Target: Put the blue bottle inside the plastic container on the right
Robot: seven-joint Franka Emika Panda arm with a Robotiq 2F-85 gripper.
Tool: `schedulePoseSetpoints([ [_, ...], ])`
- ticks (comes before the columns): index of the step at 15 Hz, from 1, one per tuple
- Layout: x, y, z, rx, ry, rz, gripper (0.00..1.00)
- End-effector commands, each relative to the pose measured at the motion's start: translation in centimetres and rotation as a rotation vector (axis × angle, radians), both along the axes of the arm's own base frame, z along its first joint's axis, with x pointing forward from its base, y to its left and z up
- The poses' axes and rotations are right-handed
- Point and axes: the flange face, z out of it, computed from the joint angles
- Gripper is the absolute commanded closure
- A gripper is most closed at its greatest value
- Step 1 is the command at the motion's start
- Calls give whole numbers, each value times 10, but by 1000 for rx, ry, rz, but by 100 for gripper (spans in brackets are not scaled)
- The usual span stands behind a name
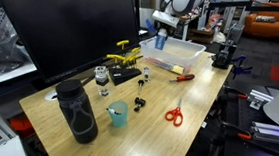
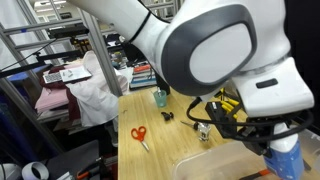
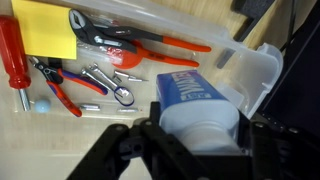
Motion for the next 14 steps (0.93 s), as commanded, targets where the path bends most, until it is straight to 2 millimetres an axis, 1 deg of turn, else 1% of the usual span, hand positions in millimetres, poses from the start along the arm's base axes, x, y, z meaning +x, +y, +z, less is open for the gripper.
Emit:
schedulePoseSetpoints([
  [1,19,-19,-19,26,6,-37,60],
  [3,24,-31,-35,51,16,-65,60],
  [6,30,-43,-61,100,37,-91,60],
  [10,33,-56,-86,125,52,-131,60],
  [14,38,-60,-94,153,53,-148,60],
])
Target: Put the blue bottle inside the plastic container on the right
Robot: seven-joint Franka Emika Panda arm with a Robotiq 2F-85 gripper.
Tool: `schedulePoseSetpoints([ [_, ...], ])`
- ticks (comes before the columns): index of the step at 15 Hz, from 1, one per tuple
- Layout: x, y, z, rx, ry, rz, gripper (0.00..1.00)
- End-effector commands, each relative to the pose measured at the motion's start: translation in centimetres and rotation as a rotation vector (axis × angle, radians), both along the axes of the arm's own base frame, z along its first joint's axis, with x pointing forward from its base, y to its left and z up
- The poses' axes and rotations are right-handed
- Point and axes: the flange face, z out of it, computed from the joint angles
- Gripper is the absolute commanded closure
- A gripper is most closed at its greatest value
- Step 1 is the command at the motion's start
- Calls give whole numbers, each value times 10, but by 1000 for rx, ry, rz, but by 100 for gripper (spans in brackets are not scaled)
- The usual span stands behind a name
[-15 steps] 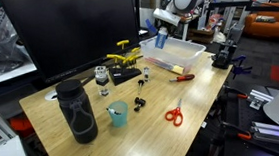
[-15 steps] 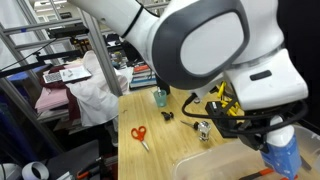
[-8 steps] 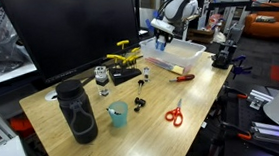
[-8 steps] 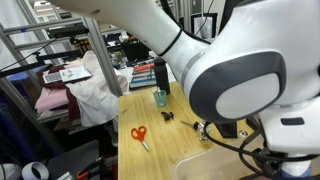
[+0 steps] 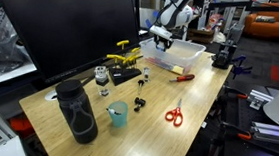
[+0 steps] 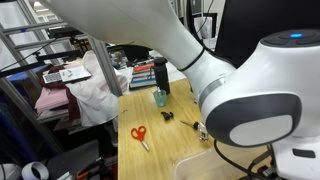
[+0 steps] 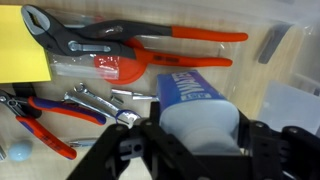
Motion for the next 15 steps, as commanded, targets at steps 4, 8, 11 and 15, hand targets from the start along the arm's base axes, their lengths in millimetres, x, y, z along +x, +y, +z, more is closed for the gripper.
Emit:
schedulePoseSetpoints([
  [4,5,-3,1,7,-8,-4,21],
  [8,6,-4,2,7,-9,-4,9],
  [11,6,-4,2,7,-9,-4,9],
  [15,6,-3,2,5,-9,28,0],
])
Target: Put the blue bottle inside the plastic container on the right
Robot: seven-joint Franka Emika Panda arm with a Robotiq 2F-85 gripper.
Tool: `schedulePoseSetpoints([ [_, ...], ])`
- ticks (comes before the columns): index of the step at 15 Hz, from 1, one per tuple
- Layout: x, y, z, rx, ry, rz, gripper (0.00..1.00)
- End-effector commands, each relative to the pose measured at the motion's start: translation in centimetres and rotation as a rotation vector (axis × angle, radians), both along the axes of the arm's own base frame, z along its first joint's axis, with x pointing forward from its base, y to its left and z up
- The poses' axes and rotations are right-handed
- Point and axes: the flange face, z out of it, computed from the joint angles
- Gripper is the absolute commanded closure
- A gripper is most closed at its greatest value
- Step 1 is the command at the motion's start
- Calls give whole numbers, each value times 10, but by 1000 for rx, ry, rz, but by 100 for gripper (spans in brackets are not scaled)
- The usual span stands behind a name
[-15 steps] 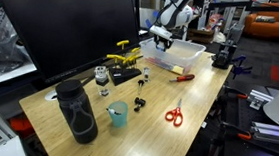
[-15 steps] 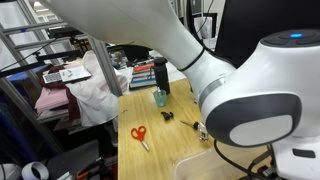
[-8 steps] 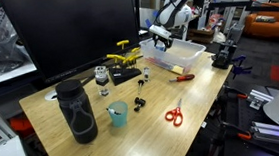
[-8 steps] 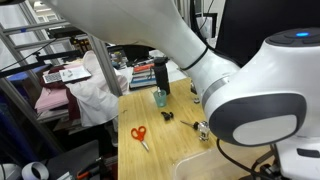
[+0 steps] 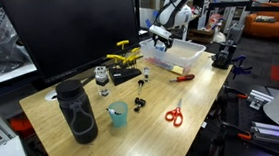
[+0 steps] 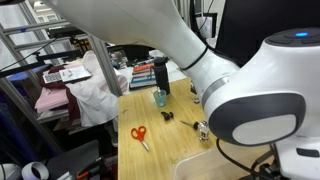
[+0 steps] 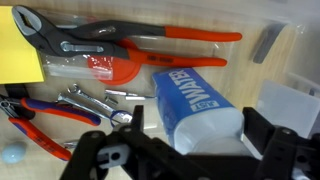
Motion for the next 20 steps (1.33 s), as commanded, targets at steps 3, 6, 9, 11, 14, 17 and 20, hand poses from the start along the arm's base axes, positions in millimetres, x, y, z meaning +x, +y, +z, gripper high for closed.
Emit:
schedulePoseSetpoints([
  [3,3,-2,2,-26,-15,73,0],
  [6,5,-1,3,-50,-38,140,0],
  [9,11,4,7,-77,-84,255,0],
  [11,16,10,10,-76,-133,331,0],
  [14,20,16,10,-70,-184,419,0],
  [17,21,11,11,-95,-215,478,0],
  [20,21,5,12,-109,-234,528,0],
])
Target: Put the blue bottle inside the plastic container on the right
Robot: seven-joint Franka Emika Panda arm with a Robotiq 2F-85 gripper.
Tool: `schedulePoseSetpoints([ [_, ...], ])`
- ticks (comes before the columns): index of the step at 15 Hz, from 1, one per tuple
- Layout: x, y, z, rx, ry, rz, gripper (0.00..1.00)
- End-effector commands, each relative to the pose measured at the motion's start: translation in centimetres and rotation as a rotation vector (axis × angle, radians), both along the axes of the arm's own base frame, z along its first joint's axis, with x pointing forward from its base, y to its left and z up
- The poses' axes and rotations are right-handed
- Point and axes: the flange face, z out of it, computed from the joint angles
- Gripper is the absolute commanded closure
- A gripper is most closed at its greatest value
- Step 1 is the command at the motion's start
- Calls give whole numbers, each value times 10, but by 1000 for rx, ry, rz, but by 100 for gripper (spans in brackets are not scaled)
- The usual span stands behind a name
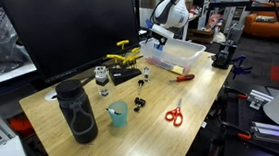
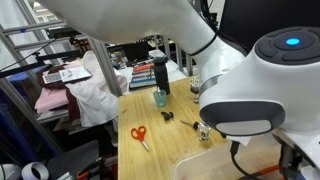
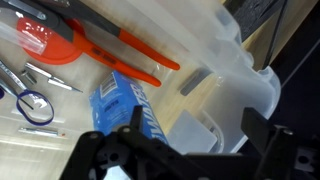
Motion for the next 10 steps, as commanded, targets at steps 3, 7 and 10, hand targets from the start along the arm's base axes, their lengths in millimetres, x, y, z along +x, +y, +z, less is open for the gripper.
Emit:
schedulePoseSetpoints([
  [3,6,-7,-1,-13,-51,90,0],
  [7,7,-5,-5,5,-47,185,0],
  [10,-26,47,26,-1,-27,249,0],
])
